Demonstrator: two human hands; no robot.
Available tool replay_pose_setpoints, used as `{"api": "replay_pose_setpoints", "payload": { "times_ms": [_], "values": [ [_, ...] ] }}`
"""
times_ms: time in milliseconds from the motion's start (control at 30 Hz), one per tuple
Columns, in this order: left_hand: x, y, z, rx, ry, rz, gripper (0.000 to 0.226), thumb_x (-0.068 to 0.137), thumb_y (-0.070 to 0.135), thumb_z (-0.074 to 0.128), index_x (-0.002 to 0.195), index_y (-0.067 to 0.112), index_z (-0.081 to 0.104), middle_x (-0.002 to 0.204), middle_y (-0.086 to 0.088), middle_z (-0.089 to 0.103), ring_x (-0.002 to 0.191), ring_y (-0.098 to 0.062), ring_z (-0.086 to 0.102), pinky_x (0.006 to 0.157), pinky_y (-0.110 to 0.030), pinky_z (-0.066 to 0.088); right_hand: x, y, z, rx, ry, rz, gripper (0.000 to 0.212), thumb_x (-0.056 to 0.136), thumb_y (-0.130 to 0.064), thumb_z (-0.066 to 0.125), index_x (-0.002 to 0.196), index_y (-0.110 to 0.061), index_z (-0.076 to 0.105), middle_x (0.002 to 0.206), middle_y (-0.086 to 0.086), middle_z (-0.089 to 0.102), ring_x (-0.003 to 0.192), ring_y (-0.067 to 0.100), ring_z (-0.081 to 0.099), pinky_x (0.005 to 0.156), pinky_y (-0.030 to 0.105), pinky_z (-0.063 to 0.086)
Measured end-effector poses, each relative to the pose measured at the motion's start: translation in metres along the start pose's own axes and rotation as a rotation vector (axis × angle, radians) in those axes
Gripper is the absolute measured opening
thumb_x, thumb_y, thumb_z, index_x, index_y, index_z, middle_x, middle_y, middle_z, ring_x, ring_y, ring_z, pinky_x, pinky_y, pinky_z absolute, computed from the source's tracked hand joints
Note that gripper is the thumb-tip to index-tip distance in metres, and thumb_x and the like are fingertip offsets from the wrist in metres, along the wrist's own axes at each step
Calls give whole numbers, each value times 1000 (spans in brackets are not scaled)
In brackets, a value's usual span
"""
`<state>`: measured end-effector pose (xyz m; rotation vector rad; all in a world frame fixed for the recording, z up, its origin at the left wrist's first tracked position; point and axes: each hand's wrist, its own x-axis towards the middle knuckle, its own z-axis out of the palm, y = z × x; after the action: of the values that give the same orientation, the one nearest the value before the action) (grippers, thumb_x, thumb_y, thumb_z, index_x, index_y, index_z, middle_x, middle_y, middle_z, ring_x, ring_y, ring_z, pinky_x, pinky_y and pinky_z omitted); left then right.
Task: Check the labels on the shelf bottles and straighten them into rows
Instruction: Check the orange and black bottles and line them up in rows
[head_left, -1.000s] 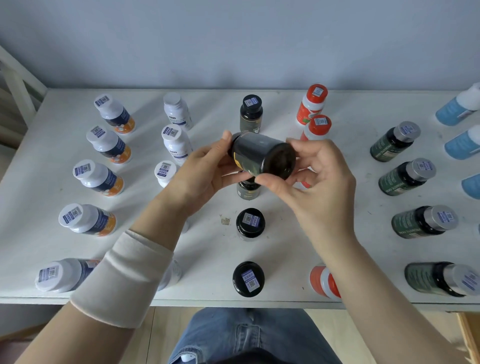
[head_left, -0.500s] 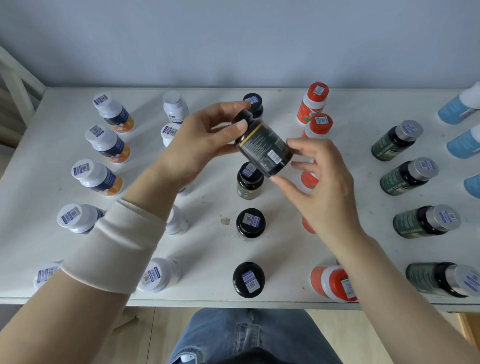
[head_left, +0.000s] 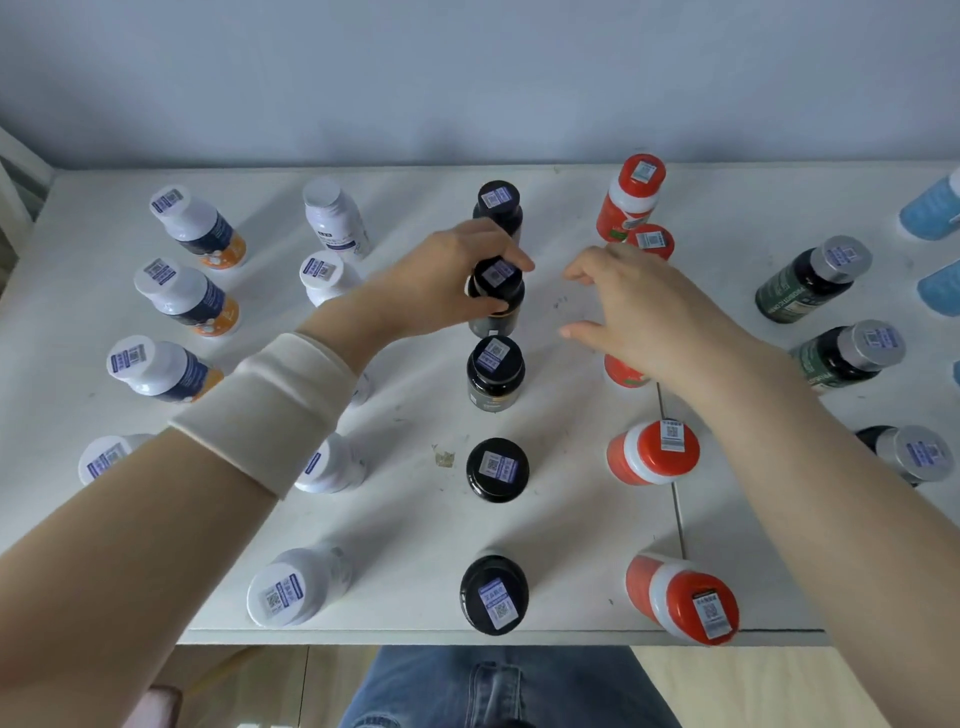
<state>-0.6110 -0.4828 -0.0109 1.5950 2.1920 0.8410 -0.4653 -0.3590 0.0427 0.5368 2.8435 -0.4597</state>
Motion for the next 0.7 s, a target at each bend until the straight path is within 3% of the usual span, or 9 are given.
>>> {"api": "replay_pose_setpoints", "payload": {
  "times_ms": [233, 400, 467, 533, 600, 700],
  "values": [
    [1, -13, 10, 7, -46, -5, 39, 76, 3, 71, 113, 9, 63, 114, -12, 56, 106, -21, 54, 89, -11, 37, 15, 7, 1, 23, 64, -30, 50, 86, -30, 60, 130, -12, 44, 133, 10, 49, 117, 26, 50, 88, 34, 44],
    [13, -14, -6, -10, 29, 46, 43, 75, 35, 68, 112, 13, 63, 113, -8, 59, 104, -15, 52, 91, -15, 37, 26, 15, -2, 38, 103, -39, 47, 86, -30, 60, 127, -12, 46, 130, 10, 50, 115, 28, 50, 89, 37, 44],
    [28, -21, -12, 26, 156, -6, 43, 75, 37, 68, 111, 14, 62, 112, -9, 58, 103, -16, 51, 89, -16, 38, 31, 17, -3, 43, 119, -45, 46, 86, -29, 60, 127, -12, 47, 129, 9, 51, 113, 28, 51, 89, 37, 44],
    [47, -29, -11, 108, 215, -127, 50, 74, 36, 71, 118, 16, 57, 116, -10, 52, 109, -23, 49, 93, -27, 40, 35, 18, -3, 44, 125, -52, 45, 87, -28, 60, 127, -13, 47, 129, 9, 51, 113, 28, 51, 89, 36, 43],
    [63, -37, -5, 156, 135, -272, 57, 75, 35, 73, 125, 18, 51, 121, -12, 48, 114, -27, 46, 98, -37, 39, 39, 18, -3, 36, 124, -56, 45, 87, -28, 59, 128, -14, 46, 129, 9, 51, 114, 27, 50, 90, 36, 43],
    [75, -41, 5, 152, 31, -355, 50, 77, 33, 72, 120, 16, 53, 118, -13, 51, 111, -28, 49, 92, -34, 40, 43, 21, -2, 57, 129, -53, 43, 89, -29, 57, 128, -15, 46, 129, 7, 51, 114, 26, 50, 90, 35, 43]
  ]
}}
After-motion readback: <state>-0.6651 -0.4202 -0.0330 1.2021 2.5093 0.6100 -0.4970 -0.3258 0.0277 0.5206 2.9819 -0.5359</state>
